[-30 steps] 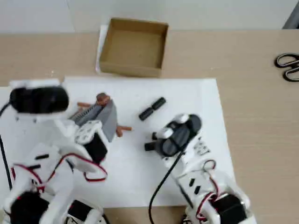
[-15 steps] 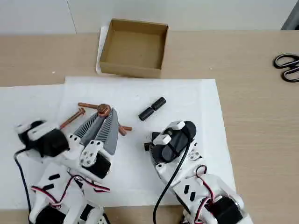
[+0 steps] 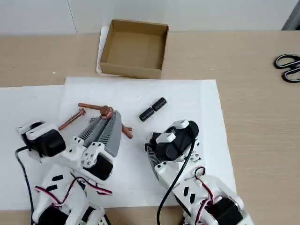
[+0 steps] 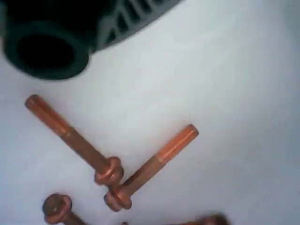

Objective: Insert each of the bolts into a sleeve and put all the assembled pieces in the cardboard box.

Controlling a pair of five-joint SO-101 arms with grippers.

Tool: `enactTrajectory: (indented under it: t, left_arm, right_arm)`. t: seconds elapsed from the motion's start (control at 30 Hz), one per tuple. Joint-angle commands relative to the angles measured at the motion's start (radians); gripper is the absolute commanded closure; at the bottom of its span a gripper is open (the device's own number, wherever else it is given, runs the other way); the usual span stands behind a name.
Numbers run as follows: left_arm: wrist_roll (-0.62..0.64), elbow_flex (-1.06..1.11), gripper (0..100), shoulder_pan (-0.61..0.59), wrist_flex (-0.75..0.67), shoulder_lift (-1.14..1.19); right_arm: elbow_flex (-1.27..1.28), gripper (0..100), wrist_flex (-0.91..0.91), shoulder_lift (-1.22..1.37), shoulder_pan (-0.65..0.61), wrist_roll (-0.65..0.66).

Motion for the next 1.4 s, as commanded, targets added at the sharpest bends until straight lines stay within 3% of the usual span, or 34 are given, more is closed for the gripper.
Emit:
enactTrajectory:
  t: [0.0, 0.27, 1.1, 1.37]
  left_arm:
    - [0.008, 0.002, 100, 0.095, -0.032, -0.008]
    - [0.006, 0.053, 100, 0.121, -0.035, -0.008]
    - [0.003, 0.136, 100, 0.126, -0.031, -0.008]
    - [-0.074, 0.136, 100, 0.310, 0.017, -0.009]
  right_arm:
    - [-0.005, 99.5, -0.028, -0.010, -0.008, -0.014]
    - [-0.006, 99.5, -0.028, -0.010, -0.122, -0.012]
    - [-0.009, 99.5, -0.025, -0.010, -0.124, -0.012]
    - [-0.009, 99.5, -0.025, -0.010, -0.124, -0.012]
